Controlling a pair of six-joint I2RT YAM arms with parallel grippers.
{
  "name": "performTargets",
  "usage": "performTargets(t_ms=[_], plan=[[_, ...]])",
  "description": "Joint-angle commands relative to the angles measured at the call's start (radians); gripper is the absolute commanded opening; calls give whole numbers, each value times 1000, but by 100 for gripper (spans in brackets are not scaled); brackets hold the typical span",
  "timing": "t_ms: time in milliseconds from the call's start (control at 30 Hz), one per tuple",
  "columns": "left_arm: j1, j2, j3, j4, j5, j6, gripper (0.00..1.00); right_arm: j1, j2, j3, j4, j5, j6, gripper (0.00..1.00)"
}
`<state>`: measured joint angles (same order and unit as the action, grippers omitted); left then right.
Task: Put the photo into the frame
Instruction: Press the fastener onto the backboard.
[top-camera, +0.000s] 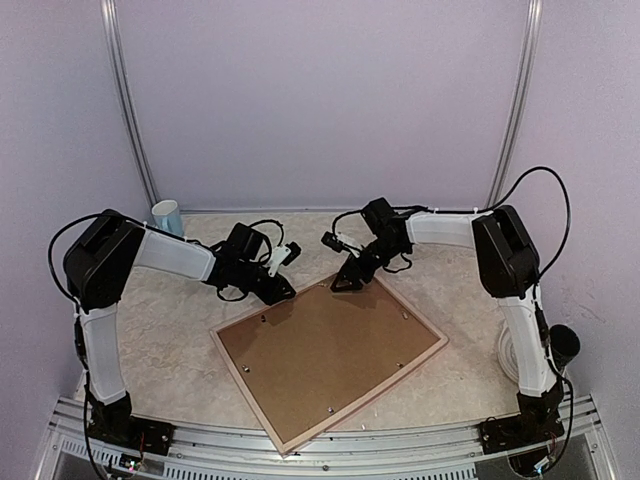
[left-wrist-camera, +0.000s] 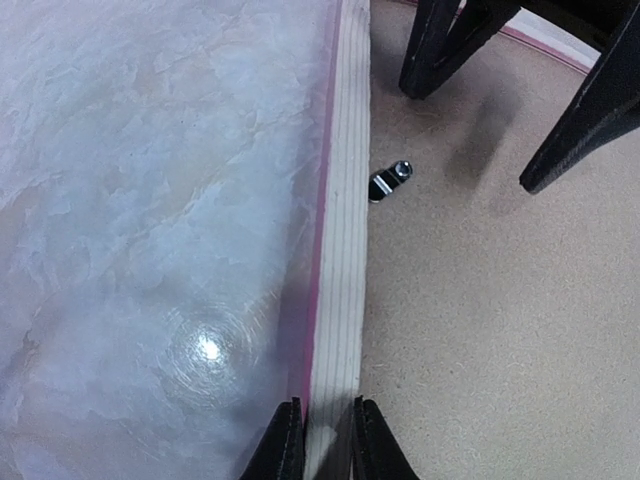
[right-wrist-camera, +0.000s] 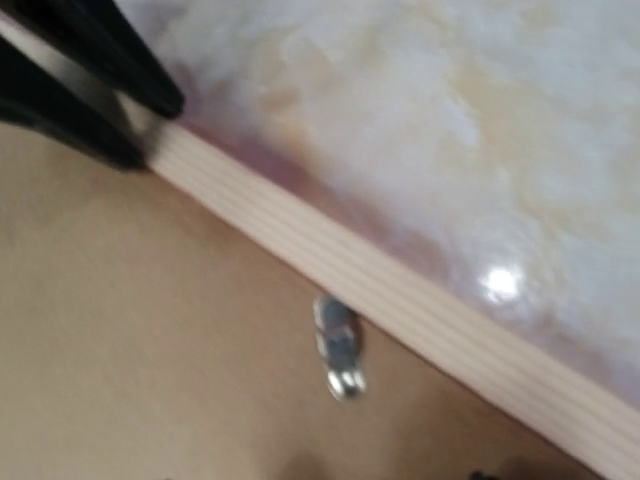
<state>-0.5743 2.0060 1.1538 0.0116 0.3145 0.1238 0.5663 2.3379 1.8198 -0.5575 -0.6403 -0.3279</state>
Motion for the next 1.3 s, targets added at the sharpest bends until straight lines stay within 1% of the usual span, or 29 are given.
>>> performTargets(t_ms=[0, 233, 500, 767, 1033, 1267], plan=[[7, 48, -4, -46, 8, 6, 13, -10, -43, -28, -40, -60, -141, 64], [6, 44, -11, -38, 55, 2, 13, 7, -15, -24, -41, -72, -225, 65], [7, 67, 10, -44, 90, 4, 10, 49, 46, 40, -54, 1, -250, 66], [6, 72, 9, -38, 101, 3, 9, 77, 94, 113, -45, 117, -250, 66], [5, 74, 9, -32, 110, 0, 7, 110, 110, 111, -82, 124, -312, 65], [7, 78, 7, -22, 99, -15, 4, 128, 140, 146, -171, 30, -373, 63]])
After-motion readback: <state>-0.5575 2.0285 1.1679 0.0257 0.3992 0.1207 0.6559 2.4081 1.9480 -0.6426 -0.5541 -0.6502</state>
